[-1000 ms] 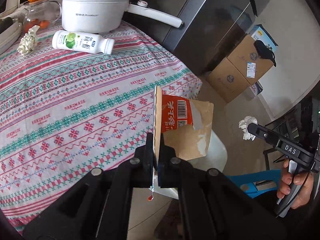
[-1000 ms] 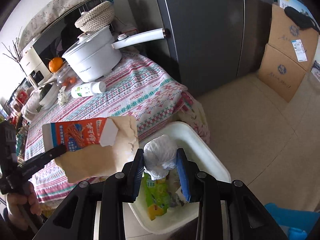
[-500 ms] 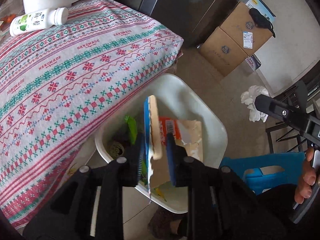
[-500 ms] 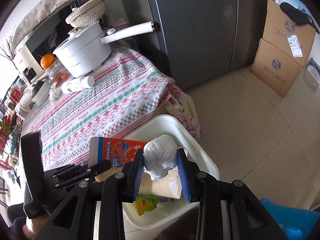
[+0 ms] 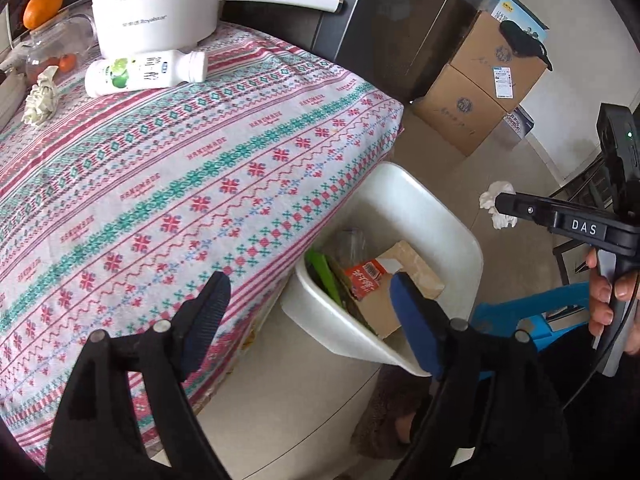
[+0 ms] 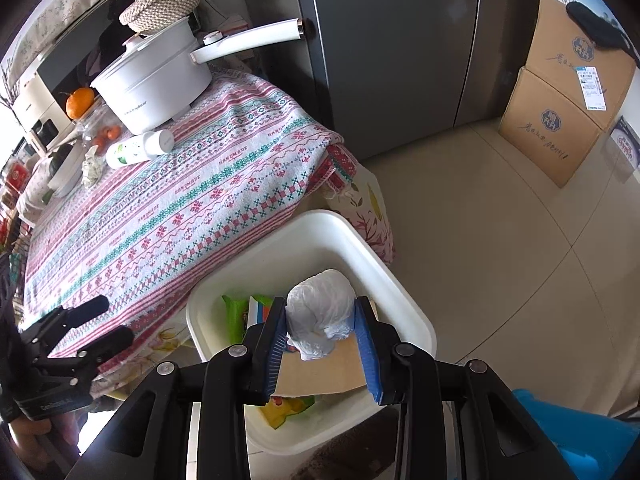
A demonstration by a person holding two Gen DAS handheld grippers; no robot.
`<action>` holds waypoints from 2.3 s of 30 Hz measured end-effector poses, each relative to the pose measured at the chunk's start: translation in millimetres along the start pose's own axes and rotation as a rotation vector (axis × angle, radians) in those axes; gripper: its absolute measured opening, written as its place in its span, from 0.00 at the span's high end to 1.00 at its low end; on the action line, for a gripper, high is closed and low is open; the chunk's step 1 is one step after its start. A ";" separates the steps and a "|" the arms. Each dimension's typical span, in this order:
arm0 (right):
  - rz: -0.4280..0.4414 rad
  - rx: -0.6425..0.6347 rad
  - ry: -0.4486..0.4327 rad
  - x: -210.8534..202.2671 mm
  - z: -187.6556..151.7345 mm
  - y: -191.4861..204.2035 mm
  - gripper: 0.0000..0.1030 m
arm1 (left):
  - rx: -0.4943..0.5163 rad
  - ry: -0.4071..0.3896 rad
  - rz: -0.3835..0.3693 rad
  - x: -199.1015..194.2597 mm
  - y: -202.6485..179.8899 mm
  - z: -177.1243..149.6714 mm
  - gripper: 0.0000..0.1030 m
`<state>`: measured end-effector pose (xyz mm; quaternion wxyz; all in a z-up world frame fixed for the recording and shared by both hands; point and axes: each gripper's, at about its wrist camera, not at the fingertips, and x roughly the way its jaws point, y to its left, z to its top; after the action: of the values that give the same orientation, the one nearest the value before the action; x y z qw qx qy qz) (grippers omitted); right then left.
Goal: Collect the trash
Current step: 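Carry the packet and tissue over the white bin and release both, then move both grippers back toward the crumpled tissue and lime bottle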
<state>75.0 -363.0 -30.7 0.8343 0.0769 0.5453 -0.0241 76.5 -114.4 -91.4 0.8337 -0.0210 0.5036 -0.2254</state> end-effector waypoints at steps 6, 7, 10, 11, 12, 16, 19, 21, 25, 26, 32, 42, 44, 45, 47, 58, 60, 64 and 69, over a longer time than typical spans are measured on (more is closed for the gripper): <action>-0.018 -0.007 0.034 9.3 -2.1 6.0 0.62 | -0.073 -0.018 -0.012 -15.0 31.7 -12.2 0.16; -0.020 -0.003 0.038 10.5 -1.9 7.0 0.55 | -0.086 -0.024 -0.011 -17.3 35.7 -14.1 0.16; -0.023 0.013 0.035 10.8 0.1 10.2 0.34 | -0.110 -0.039 0.001 -22.8 45.3 -16.4 0.15; -0.024 0.015 0.029 9.9 1.4 11.9 0.33 | -0.115 -0.043 0.006 -24.8 47.8 -16.7 0.15; -0.025 0.015 0.024 9.1 2.6 14.0 0.32 | -0.119 -0.049 0.011 -27.3 50.4 -16.9 0.15; -0.020 0.010 0.021 9.9 8.1 26.1 0.30 | -0.132 -0.078 0.037 -38.6 61.4 -17.4 0.10; -0.011 -0.008 0.018 10.9 12.4 39.6 0.29 | -0.150 -0.096 0.060 -46.5 72.0 -17.5 0.07; -0.005 -0.026 0.008 10.6 15.5 51.1 0.27 | -0.161 -0.106 0.082 -50.5 79.6 -17.9 0.05; 0.009 -0.068 -0.012 10.5 22.4 78.6 0.20 | -0.192 -0.118 0.132 -53.9 97.4 -20.4 0.01; 0.012 -0.080 -0.013 11.0 24.1 85.8 0.19 | -0.202 -0.113 0.145 -53.9 102.8 -20.1 0.01; 0.030 -0.144 -0.024 17.6 35.6 128.7 0.18 | -0.236 -0.175 0.218 -73.2 134.4 -14.7 0.01; 0.053 -0.195 -0.080 33.5 59.8 184.8 0.17 | -0.303 -0.244 0.361 -94.5 199.0 1.0 0.01; 0.083 -0.167 -0.098 36.1 68.9 187.7 0.17 | -0.308 -0.249 0.380 -95.1 211.3 7.8 0.01; 0.096 -0.152 -0.103 38.6 74.4 188.3 0.16 | -0.308 -0.250 0.388 -94.6 217.1 11.8 0.01; 0.109 -0.135 -0.103 45.5 85.5 189.5 0.15 | -0.301 -0.241 0.396 -90.1 227.7 21.9 0.01; 0.187 -0.152 -0.122 89.1 139.4 206.9 0.14 | -0.161 -0.208 0.385 -22.8 284.1 114.1 0.01; 0.193 -0.216 -0.135 95.7 147.3 214.8 0.14 | -0.142 -0.209 0.380 -8.2 290.7 127.0 0.01; 0.218 -0.359 -0.155 110.4 162.1 227.4 0.14 | -0.130 -0.197 0.367 17.9 302.0 145.9 0.06; 0.240 -0.549 -0.165 133.7 174.5 242.7 0.14 | -0.104 -0.197 0.362 37.8 310.0 160.3 0.16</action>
<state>317.3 -144.5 -59.5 0.8623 -0.0897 0.4487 0.2167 337.4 118.0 -125.1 0.9036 0.0050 0.4263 -0.0427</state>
